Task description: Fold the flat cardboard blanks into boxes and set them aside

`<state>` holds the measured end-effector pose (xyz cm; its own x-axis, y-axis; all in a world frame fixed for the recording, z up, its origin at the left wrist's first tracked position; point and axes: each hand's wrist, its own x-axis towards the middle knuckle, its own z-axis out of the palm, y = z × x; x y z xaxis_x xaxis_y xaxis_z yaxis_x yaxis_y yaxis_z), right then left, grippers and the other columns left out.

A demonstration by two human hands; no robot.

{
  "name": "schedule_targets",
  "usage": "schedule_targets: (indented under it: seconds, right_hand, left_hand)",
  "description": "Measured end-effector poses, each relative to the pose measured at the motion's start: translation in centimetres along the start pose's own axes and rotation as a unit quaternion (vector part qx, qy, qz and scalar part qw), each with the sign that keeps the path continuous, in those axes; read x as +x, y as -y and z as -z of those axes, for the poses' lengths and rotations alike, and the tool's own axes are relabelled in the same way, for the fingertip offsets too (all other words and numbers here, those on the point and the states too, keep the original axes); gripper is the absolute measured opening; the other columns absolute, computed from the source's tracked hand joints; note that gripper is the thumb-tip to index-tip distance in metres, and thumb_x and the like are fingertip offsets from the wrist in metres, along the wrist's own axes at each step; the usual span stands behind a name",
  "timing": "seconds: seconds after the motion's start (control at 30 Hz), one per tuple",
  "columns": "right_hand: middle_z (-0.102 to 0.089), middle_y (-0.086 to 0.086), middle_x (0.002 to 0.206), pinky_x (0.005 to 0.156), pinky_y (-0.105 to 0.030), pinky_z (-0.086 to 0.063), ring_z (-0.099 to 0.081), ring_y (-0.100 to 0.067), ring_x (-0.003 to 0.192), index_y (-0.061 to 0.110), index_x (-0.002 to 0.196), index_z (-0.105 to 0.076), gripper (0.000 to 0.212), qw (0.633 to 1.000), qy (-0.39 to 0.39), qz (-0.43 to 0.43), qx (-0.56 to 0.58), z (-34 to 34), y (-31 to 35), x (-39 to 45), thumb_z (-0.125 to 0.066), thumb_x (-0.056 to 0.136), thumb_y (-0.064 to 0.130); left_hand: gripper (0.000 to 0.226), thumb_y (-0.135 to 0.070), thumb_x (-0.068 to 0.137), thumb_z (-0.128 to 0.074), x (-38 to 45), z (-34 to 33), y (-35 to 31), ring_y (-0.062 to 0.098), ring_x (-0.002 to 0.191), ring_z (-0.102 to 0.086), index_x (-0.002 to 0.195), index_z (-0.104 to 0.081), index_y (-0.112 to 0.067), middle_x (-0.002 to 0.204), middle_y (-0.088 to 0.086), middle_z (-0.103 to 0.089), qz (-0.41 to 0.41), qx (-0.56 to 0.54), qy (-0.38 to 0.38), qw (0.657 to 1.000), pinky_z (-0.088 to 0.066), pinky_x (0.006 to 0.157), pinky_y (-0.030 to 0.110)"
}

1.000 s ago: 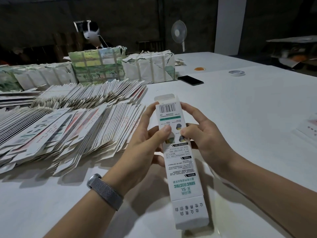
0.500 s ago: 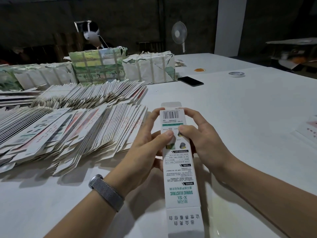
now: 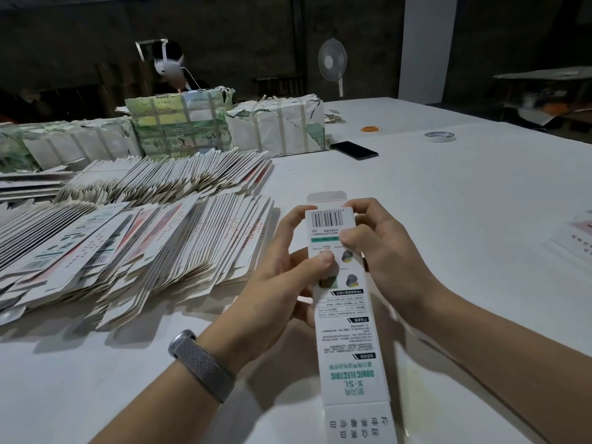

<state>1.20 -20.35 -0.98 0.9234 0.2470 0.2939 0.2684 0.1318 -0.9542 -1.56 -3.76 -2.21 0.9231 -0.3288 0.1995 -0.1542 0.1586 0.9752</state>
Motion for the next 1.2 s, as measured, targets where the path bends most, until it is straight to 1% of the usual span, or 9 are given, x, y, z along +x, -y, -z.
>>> schedule_targets:
  seconds: [0.13, 0.27, 0.3, 0.4, 0.57, 0.7, 0.83, 0.97, 1.2]
  right_hand:
    - [-0.072, -0.007, 0.1, 0.061, -0.029, -0.057, -0.073, -0.02, 0.077, 0.017, 0.104, -0.059, 0.026, 1.0, -0.018, 0.006, -0.008, 0.23, -0.14, 0.01, -0.057, 0.079, 0.024]
    - [-0.076, -0.005, 0.097, 0.072, -0.042, -0.06, -0.072, -0.028, 0.094, 0.025, 0.096, -0.067, 0.023, 0.998, -0.056, 0.028, -0.014, 0.42, -0.19, -0.05, -0.061, 0.075, 0.022]
    - [-0.076, -0.005, 0.097, 0.073, -0.042, -0.06, -0.071, -0.028, 0.096, 0.023, 0.097, -0.068, 0.023, 0.998, -0.058, 0.034, -0.008, 0.46, -0.14, -0.07, -0.062, 0.074, 0.02]
    - [-0.076, -0.004, 0.094, 0.067, -0.033, -0.058, -0.073, -0.024, 0.086, 0.018, 0.101, -0.065, 0.027, 0.997, -0.053, 0.041, 0.024, 0.33, -0.02, -0.22, -0.063, 0.075, 0.014]
    - [-0.073, 0.007, 0.096, 0.064, -0.029, -0.058, -0.073, -0.022, 0.086, 0.028, 0.112, -0.053, 0.043, 0.996, -0.044, 0.059, 0.045, 0.25, 0.17, -0.09, -0.064, 0.075, 0.009]
    - [-0.074, 0.003, 0.1, 0.066, -0.027, -0.057, -0.072, -0.021, 0.085, 0.03, 0.114, -0.064, 0.041, 0.997, -0.038, 0.056, 0.039, 0.25, 0.15, -0.08, -0.064, 0.077, 0.012]
    - [-0.076, -0.007, 0.097, 0.065, -0.027, -0.058, -0.073, -0.023, 0.081, 0.028, 0.105, -0.071, 0.033, 0.998, -0.024, 0.045, 0.037, 0.25, 0.13, -0.13, -0.064, 0.078, 0.013]
    - [-0.076, -0.008, 0.096, 0.065, -0.029, -0.059, -0.074, -0.025, 0.078, 0.028, 0.111, -0.07, 0.033, 0.999, 0.0, 0.037, 0.039, 0.37, 0.24, -0.15, -0.064, 0.085, 0.009]
    - [-0.076, -0.005, 0.094, 0.063, -0.028, -0.058, -0.073, -0.024, 0.078, 0.022, 0.11, -0.069, 0.034, 0.999, 0.015, 0.026, 0.038, 0.5, 0.55, -0.22, -0.055, 0.095, -0.005]
  left_hand:
    - [0.046, -0.024, 0.092, -0.062, -0.05, -0.13, 0.16, 0.025, 0.081, -0.073, 0.126, -0.05, -0.052, 0.093, 0.006, -0.074, 0.004, 0.001, 0.008, 1.0, -0.059, 0.058, 0.037]
    - [0.048, -0.025, 0.094, -0.061, -0.14, -0.08, 0.04, 0.025, 0.082, -0.073, 0.131, -0.047, -0.051, 0.094, 0.007, -0.074, 0.012, 0.003, 0.018, 1.0, -0.058, 0.059, 0.036]
    - [0.046, -0.025, 0.094, -0.061, -0.12, -0.09, 0.05, 0.025, 0.082, -0.073, 0.129, -0.048, -0.052, 0.094, 0.007, -0.075, 0.014, 0.003, 0.02, 1.0, -0.059, 0.059, 0.037]
    - [0.043, -0.028, 0.092, -0.062, -0.07, -0.08, 0.0, 0.025, 0.081, -0.073, 0.123, -0.05, -0.056, 0.094, 0.008, -0.075, 0.027, 0.001, 0.018, 0.999, -0.06, 0.059, 0.038]
    - [0.044, -0.031, 0.089, -0.062, -0.03, -0.36, 0.16, 0.02, 0.072, -0.072, 0.114, -0.046, -0.063, 0.086, 0.005, -0.075, 0.024, -0.005, 0.002, 1.0, -0.056, 0.052, 0.031]
    - [0.068, -0.03, 0.088, -0.062, 0.06, -0.41, 0.31, 0.018, 0.069, -0.072, 0.133, -0.024, -0.063, 0.083, 0.002, -0.075, 0.017, -0.006, -0.011, 1.0, -0.056, 0.052, 0.031]
    - [0.056, -0.031, 0.089, -0.064, -0.01, 0.11, -0.03, 0.017, 0.074, -0.071, 0.129, -0.043, -0.063, 0.085, 0.0, -0.073, 0.037, -0.015, 0.012, 0.999, -0.057, 0.054, 0.033]
    - [0.042, -0.027, 0.089, -0.066, -0.06, 0.37, -0.08, 0.023, 0.07, -0.072, 0.113, -0.054, -0.059, 0.087, 0.005, -0.074, 0.045, -0.036, 0.022, 0.998, -0.058, 0.051, 0.032]
    - [0.035, -0.024, 0.088, -0.067, -0.03, 0.3, 0.04, 0.028, 0.073, -0.073, 0.098, -0.056, -0.055, 0.092, 0.01, -0.075, 0.04, -0.035, 0.02, 0.998, -0.058, 0.052, 0.035]
